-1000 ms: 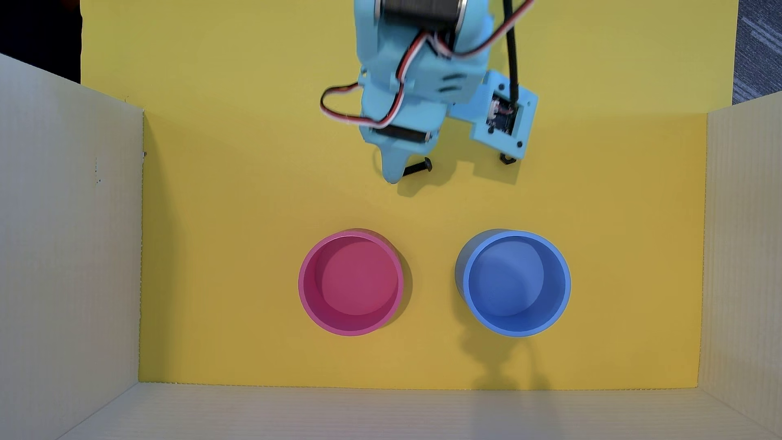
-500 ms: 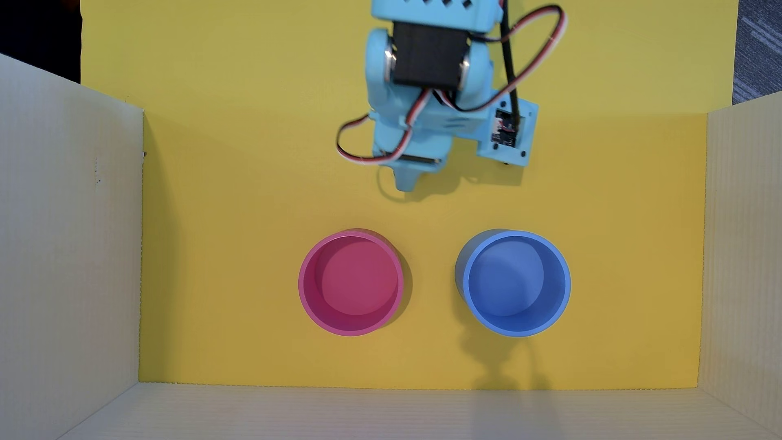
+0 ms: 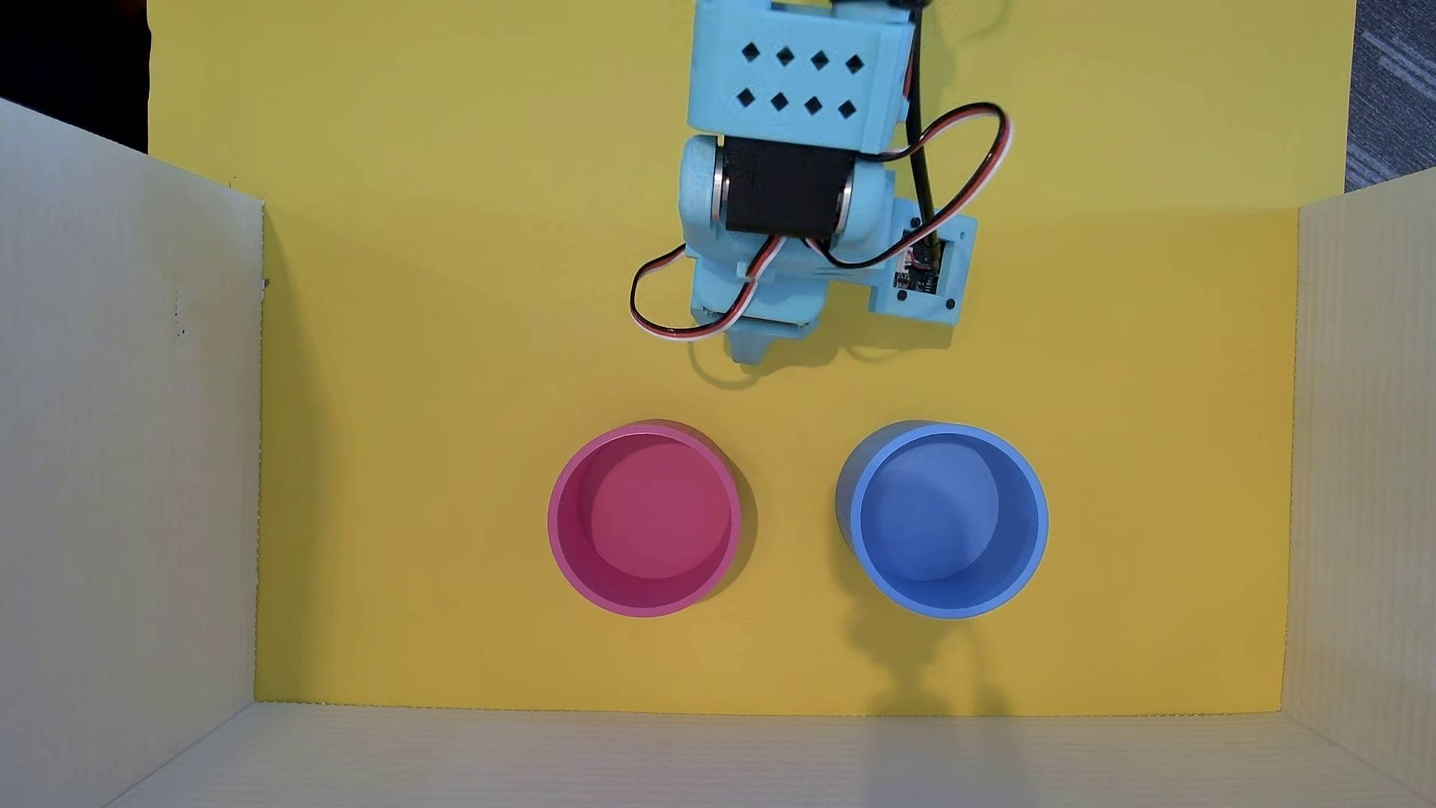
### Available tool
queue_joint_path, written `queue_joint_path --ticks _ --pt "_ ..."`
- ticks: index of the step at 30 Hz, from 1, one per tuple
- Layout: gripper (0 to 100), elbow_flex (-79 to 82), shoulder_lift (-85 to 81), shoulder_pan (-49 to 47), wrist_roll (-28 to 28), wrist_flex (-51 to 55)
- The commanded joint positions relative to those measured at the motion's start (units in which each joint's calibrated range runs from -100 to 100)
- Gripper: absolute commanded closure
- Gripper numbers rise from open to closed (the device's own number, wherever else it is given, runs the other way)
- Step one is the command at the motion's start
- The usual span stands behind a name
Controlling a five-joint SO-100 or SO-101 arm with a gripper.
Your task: Pick up the bolt and place it in the pink box
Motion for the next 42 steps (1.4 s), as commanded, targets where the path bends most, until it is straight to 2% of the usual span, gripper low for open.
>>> queue_joint_path --ticks 1,4,8,20,34,42 --pt "74 -2.1 1.1 0.0 0.1 -1.1" --pt "78 -2.0 2.8 -0.1 0.3 -1.4" --pt "100 -2.2 3.9 0.0 -0.1 -1.4" --pt "99 -2.3 2.9 0.3 -0.2 -1.4" --pt "99 -4.4 -28.0 0.7 -0.2 1.6" --pt "99 -13.8 -23.1 4.8 -1.5 1.2"
